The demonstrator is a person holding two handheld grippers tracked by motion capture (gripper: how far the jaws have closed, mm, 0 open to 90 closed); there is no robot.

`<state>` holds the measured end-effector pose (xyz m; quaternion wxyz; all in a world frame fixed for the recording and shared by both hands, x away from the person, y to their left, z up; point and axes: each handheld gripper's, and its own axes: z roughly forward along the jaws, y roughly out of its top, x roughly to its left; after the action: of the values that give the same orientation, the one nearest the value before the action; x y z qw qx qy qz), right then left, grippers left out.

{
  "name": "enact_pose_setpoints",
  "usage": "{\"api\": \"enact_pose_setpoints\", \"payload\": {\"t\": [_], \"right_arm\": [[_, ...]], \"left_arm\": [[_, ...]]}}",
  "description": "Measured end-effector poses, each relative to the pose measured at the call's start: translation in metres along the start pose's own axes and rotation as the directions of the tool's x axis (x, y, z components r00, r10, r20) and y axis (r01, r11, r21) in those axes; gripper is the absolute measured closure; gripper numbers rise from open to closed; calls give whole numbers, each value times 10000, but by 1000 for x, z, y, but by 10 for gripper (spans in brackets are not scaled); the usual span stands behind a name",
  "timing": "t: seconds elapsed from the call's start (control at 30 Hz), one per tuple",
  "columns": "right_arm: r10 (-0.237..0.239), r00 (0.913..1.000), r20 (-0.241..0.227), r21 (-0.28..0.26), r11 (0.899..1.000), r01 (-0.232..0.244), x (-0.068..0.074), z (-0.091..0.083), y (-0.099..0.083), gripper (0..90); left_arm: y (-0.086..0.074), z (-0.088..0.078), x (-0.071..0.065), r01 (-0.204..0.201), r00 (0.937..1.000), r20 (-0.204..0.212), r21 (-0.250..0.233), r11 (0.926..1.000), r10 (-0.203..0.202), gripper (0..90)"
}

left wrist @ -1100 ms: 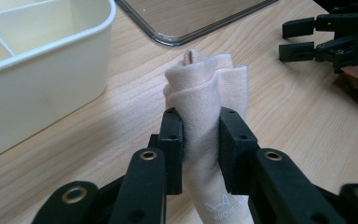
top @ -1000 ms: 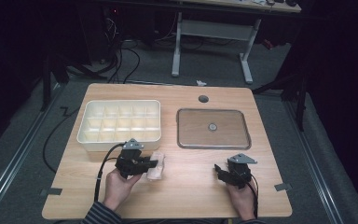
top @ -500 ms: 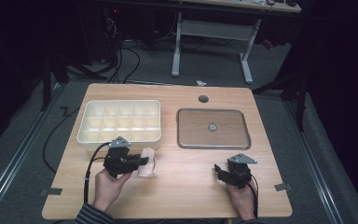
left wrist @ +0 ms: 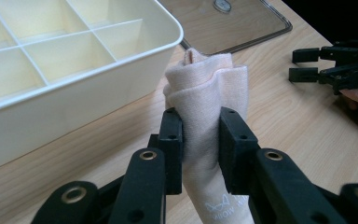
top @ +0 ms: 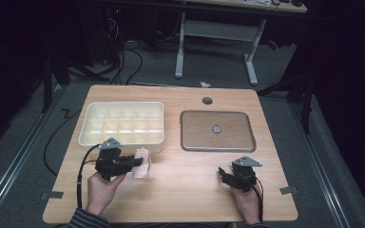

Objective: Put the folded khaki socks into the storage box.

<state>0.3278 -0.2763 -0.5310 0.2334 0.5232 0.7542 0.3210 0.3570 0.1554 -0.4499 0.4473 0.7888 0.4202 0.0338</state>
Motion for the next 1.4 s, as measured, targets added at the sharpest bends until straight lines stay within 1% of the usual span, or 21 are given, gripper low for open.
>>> {"api": "enact_pose_setpoints", "payload": {"t": [0.07,0.2,0.33,0.43,0.6,0.9,1.2,1.4], "right_arm": [[3,10000,0,3,10000,-3,0,0,0,376],[-4,10000,0,2,10000,4,0,0,0,376],[-5,10000,-1,1,10000,5,0,0,0,376],[-3,10000,-2,0,10000,3,0,0,0,376],[1,10000,-3,3,10000,-1,0,0,0,376],[-5,10000,-5,4,10000,5,0,0,0,374],[4,10000,-6,2,10000,-4,0,0,0,374],[-3,10000,-12,-2,10000,3,0,0,0,374]], "left_arm": [[0,-2,1,28,10000,-7,-19,10000,-28,732],[0,-11,7,204,9998,-61,-208,9996,-205,732],[-1,-16,11,290,9995,-124,-337,9990,-294,732],[0,-19,14,346,9992,-172,-365,9987,-352,732],[3,-25,17,330,9990,-287,-443,9985,-343,732],[8,-37,26,478,9975,-479,-673,9966,-511,732],[11,-42,36,770,9960,-397,-785,9939,-803,732],[16,-46,41,823,9947,-544,-848,9930,-871,732]]}}
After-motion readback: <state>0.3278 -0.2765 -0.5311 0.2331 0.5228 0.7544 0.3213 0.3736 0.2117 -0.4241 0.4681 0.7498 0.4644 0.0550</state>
